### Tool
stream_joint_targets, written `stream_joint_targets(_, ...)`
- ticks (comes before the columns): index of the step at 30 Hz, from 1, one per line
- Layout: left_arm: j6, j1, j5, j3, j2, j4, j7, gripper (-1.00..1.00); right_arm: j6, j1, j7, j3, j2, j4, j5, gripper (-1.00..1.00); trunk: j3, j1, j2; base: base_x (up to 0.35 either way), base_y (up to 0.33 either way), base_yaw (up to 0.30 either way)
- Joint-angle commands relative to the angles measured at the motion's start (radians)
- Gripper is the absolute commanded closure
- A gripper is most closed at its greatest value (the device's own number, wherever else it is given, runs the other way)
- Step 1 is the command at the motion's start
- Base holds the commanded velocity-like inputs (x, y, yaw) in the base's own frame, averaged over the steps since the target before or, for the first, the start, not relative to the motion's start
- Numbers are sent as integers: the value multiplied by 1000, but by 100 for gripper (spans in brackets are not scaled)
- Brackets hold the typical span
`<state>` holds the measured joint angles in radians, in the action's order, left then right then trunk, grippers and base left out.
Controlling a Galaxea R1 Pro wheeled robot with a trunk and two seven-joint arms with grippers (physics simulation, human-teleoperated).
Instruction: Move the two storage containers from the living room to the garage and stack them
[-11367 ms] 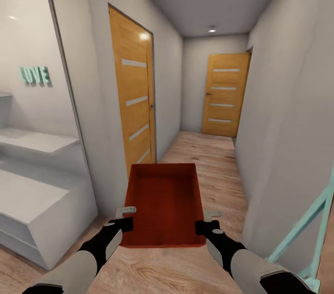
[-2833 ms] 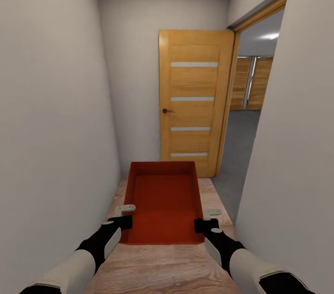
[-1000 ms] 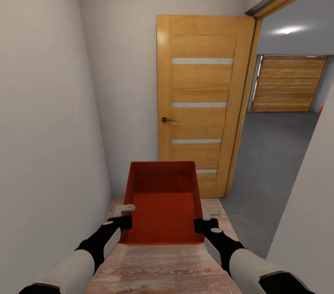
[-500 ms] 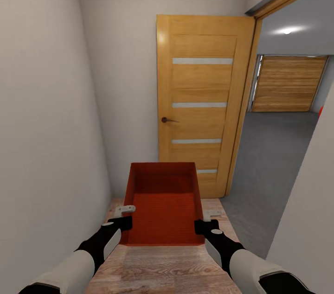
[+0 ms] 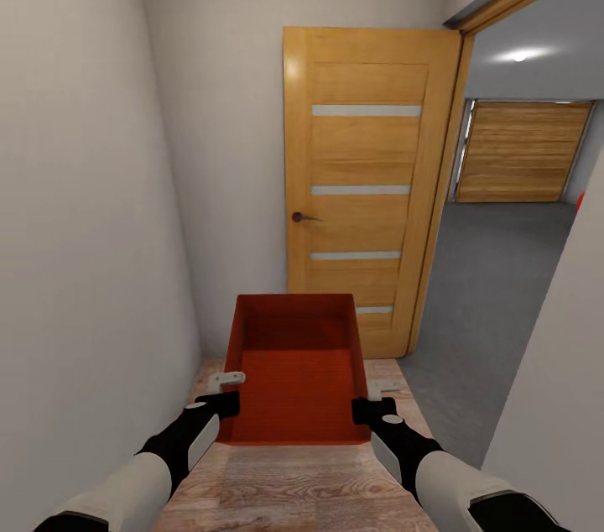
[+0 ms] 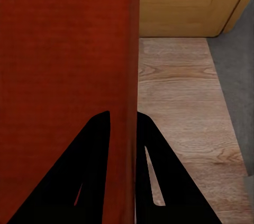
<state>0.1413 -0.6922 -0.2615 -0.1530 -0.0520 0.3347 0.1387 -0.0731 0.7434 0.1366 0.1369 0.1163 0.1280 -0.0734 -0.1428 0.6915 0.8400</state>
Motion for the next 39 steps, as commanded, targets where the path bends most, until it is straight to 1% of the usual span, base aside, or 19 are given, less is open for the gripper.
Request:
stream_joint_targets(1, 6, -1, -4, -3, 1, 8, 14, 100, -4, 1, 9, 12, -1, -5, -14, 100, -2, 0, 1, 0, 0, 0)
stream_joint_targets(3, 6, -1, -6, -5, 1, 8, 14, 100, -4, 1, 10, 12, -1, -5, -14, 100, -2, 0, 1, 0, 0, 0)
stream_joint_targets(4, 6, -1, 61, 68, 1, 21, 25, 100, -5, 1, 10, 12, -1, -5, -32, 100, -2, 0, 1, 0, 0, 0)
stream_joint_targets(14, 6, -1, 61, 67, 1, 21, 25, 100, 0, 1, 12, 12, 0, -5, -32, 100, -2, 0, 1, 0, 0, -1)
stream_joint_targets(17, 6, -1, 61, 68, 1, 21, 25, 100, 3, 1, 13, 12, 1, -5, -32, 100, -2, 0, 1, 0, 0, -110)
stream_joint_targets(39, 6, -1, 61, 69, 0, 22, 26, 100, 4, 1, 12, 12, 2, -5, -34, 100, -2, 0, 1, 3, 2, -273)
